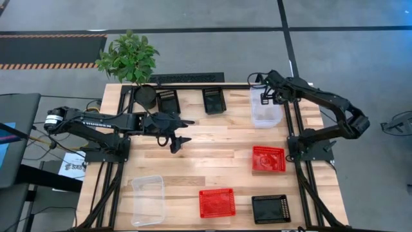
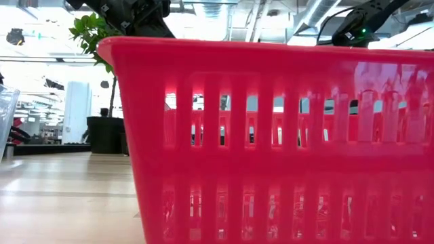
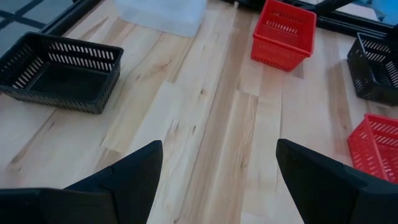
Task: Stack baskets by color
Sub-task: Stack the middle transparent bin on top of the top transparent bin, then stack the top left black bin on top of the top right black bin
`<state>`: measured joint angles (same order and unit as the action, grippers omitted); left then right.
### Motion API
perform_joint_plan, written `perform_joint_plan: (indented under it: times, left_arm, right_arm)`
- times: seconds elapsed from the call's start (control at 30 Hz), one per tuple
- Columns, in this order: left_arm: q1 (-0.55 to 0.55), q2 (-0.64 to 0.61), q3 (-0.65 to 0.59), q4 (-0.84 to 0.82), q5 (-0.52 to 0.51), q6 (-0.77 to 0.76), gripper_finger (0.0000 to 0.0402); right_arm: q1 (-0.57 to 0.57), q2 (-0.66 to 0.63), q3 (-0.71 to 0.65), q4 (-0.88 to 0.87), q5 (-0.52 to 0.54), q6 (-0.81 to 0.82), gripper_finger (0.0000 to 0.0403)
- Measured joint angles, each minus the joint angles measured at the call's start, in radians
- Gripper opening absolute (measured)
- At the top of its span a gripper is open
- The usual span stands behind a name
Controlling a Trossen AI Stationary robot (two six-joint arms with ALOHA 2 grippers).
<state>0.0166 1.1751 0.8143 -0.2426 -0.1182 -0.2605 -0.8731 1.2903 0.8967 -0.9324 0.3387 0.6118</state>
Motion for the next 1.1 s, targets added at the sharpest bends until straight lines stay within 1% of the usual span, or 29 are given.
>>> perform_joint_plan:
  times: [0.07,0.17,0.6,0.77,0.97,1.1]
  left_arm:
    - [0.000,0.000,0.000,0.007,-0.001,-0.010,0.0300]
    - [0.000,0.000,0.000,0.010,-0.001,-0.014,0.0300]
    - [0.000,0.000,0.000,0.009,0.005,-0.021,0.0300]
    - [0.000,0.000,0.000,0.008,0.005,-0.017,0.0300]
    - [0.000,0.000,0.001,-0.001,0.005,-0.014,0.0300]
    - [0.000,0.000,0.017,-0.063,0.006,-0.015,0.0300]
  right_arm:
    - [0.000,0.000,0.000,0.000,0.000,0.000,0.0005]
    - [0.003,0.000,0.000,0.000,0.001,-0.001,0.0020]
    - [0.004,-0.001,0.000,0.001,0.003,-0.003,0.0140]
    - [0.035,-0.016,0.020,-0.009,0.003,0.000,0.0176]
    - [0.108,-0.064,0.100,-0.017,0.003,-0.009,0.0199]
    - [0.175,-0.112,0.148,-0.014,0.003,-0.031,0.0201]
